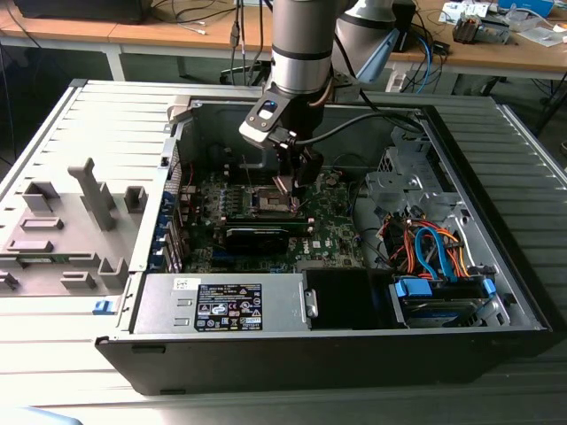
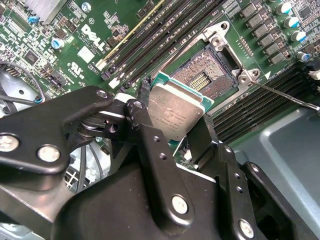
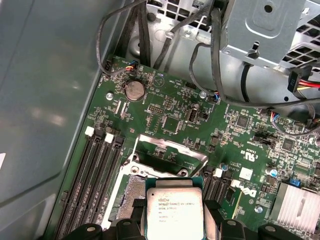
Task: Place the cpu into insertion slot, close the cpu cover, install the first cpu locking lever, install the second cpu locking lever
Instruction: 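Place the cpu into insertion slot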
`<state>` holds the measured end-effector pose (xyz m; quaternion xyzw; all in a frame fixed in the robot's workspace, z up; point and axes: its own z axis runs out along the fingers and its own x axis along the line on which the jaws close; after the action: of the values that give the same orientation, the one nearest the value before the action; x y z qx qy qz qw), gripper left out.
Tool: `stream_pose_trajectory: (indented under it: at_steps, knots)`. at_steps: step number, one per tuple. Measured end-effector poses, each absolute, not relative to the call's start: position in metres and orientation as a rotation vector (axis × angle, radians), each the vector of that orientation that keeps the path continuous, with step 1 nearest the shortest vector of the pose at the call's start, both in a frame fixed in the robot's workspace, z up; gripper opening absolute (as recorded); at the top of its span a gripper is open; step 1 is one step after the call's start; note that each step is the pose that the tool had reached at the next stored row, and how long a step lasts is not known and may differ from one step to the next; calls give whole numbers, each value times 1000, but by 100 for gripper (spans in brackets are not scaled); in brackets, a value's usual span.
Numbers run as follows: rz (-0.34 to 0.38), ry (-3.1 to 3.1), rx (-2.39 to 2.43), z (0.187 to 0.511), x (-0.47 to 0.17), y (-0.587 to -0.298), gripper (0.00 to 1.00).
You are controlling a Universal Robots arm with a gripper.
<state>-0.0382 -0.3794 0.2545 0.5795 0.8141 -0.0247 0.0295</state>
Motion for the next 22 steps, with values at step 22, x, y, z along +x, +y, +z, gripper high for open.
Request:
stream_pose_trajectory:
  at_steps: [22]
  knots:
    - [-78, 2497, 1806, 253, -38, -379, 55]
